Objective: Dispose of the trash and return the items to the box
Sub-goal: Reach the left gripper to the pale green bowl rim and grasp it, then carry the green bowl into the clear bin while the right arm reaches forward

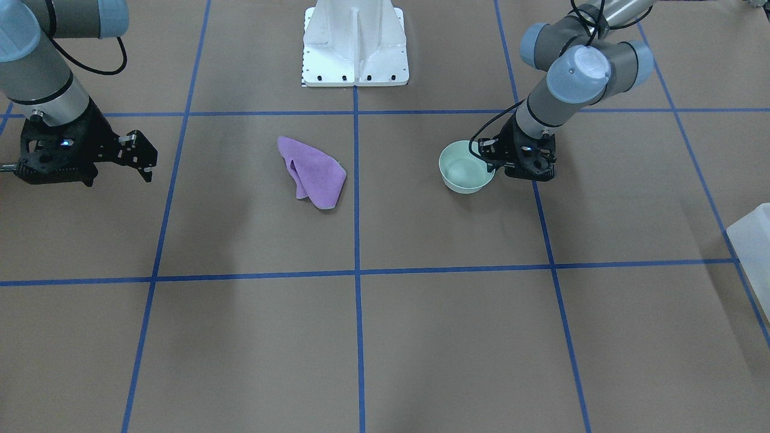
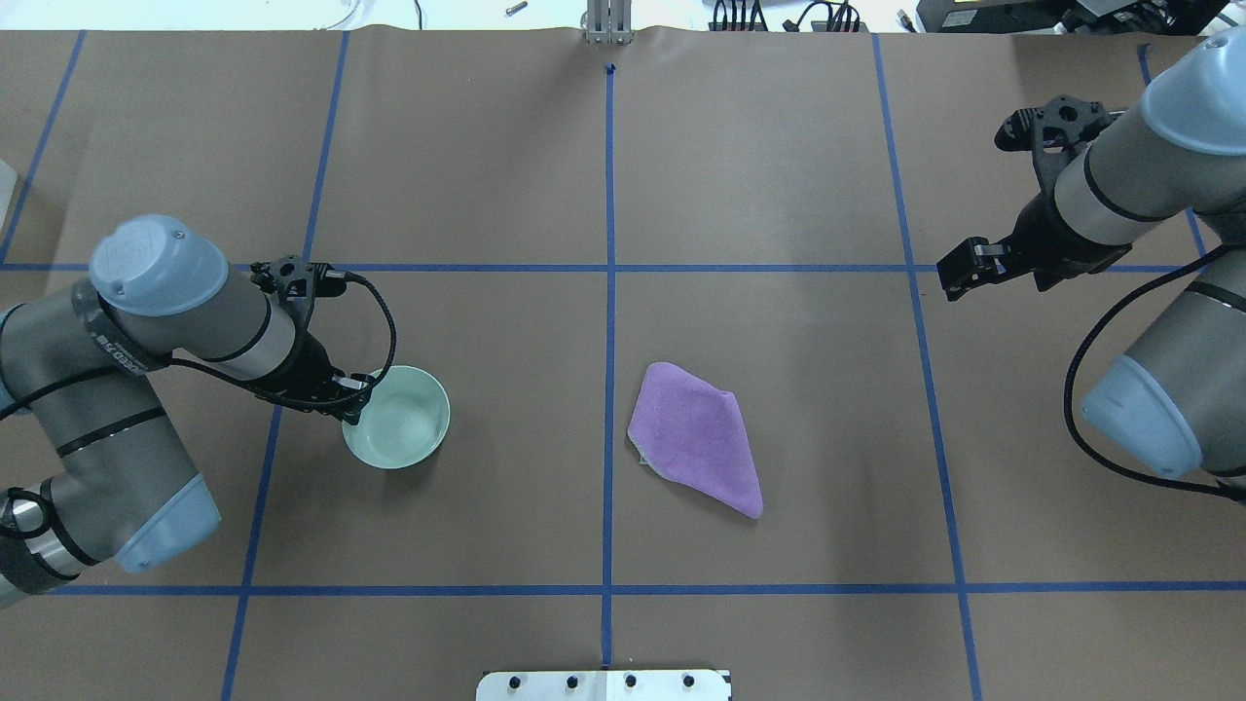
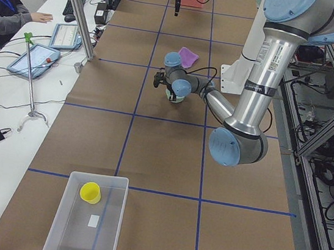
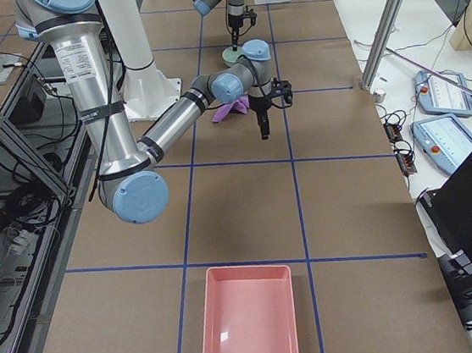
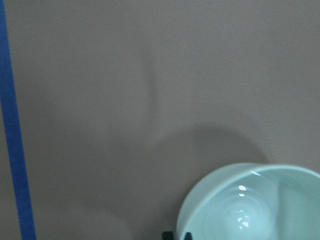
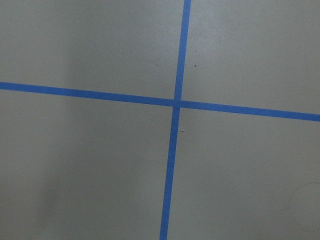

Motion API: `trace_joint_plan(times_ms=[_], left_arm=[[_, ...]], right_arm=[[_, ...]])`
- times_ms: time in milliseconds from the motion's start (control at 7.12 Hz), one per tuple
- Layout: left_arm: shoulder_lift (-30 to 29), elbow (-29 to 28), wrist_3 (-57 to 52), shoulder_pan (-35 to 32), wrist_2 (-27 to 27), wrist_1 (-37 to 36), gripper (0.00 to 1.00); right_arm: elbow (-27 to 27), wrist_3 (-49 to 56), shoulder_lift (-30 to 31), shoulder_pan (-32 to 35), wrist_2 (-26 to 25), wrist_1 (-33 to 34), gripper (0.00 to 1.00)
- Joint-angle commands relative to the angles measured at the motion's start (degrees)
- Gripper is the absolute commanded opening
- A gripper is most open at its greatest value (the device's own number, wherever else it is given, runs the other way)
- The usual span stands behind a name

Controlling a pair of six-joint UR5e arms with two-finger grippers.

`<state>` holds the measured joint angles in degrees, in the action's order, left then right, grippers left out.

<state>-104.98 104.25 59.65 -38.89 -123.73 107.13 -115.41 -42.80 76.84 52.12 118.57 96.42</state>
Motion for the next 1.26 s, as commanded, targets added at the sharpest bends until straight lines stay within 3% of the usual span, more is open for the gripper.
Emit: trace_joint_plan(times_ms=[0,281,421,702,842,1123], left_arm=[[2.65,5.06,-0.50,-6.24,-2.29,-1.57,0.00],[5.90,6.40,-6.61,-16.96,-6.60,-3.16,0.00],[9.23,6.06,-15.71,-22.49,-7.66,-3.42,0.00],[9.09,3.08,-42.80,-37.50,-9.60,-19.50,0.00],[5.87,-2.51,-54.70,-43.75,-9.69,-24.38,0.00],[-2.99,-24.58,-74.57,-53.61,-9.60,-23.12,0.00]], right_arm=[[0.01,0.00,-0.98,0.00,0.00,0.00,1.00],[0.01,-1.91,-3.26,-0.52,0.00,0.00,1.00],[0.36,-4.72,-5.28,-2.09,-0.09,0.00,1.00],[1.41,-11.65,-9.50,-7.18,-3.14,0.00,1.00],[1.42,-15.43,-11.17,-9.73,-4.82,0.00,1.00],[1.33,-21.07,-13.81,-13.95,-7.37,0.00,1.00]])
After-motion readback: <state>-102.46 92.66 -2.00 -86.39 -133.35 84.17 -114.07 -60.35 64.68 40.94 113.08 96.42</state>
